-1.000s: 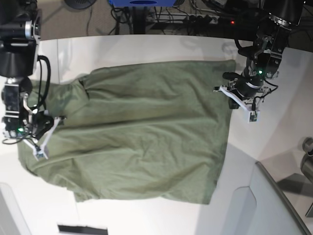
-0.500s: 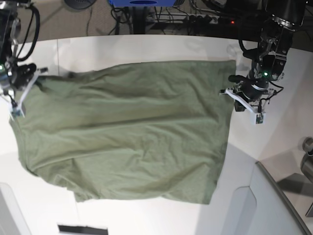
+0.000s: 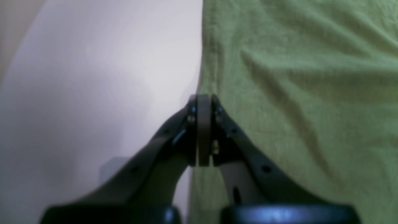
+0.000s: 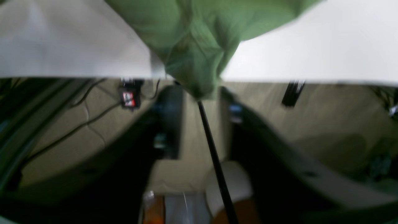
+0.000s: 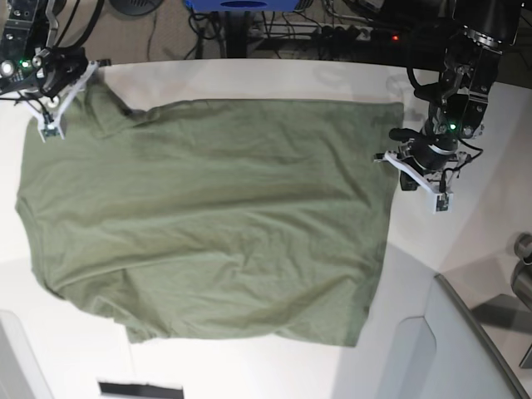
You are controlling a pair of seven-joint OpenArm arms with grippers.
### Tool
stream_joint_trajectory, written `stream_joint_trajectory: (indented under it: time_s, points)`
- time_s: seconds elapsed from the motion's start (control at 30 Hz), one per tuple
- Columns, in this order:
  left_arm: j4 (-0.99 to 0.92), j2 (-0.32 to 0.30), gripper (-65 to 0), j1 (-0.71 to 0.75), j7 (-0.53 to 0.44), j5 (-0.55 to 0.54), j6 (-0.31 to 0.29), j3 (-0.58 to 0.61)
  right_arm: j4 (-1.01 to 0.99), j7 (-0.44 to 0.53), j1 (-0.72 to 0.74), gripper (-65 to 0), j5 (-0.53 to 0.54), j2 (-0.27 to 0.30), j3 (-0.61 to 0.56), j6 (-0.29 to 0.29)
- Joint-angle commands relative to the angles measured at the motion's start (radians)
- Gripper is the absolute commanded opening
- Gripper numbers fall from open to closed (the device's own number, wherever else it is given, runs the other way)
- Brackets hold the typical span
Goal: Layout the t-shirt on the table in an organized manner, then fold the t-shirt properly
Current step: 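Regrasp the shirt shoulders with both grippers near the collar, then pull both shoulders away from the hem to straighten the shirt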
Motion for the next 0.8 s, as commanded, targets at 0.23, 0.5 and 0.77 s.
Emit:
stream_joint_trajectory:
  time_s: [0.23, 0.5, 0.77]
  points:
    - [0.014, -0.012, -65.0, 0.005, -0.020, 0.003, 0.003, 0.055, -0.011, 0.196, 0.049, -49.5, -0.004, 0.049, 0.130, -0.002]
    - [-0.069, 0.042, -65.0, -0.051, -0.022, 0.003, 0.003, 0.158, -0.495, 0.345, 0.322, -65.0, -0.004, 0.193, 0.073, -0.002]
    - [-0.119, 0.034, -65.0, -0.008, -0.022, 0.003, 0.003, 0.156, -0.692, 0.426, 0.353, -65.0, -0.004, 0.215, 0.069, -0.002]
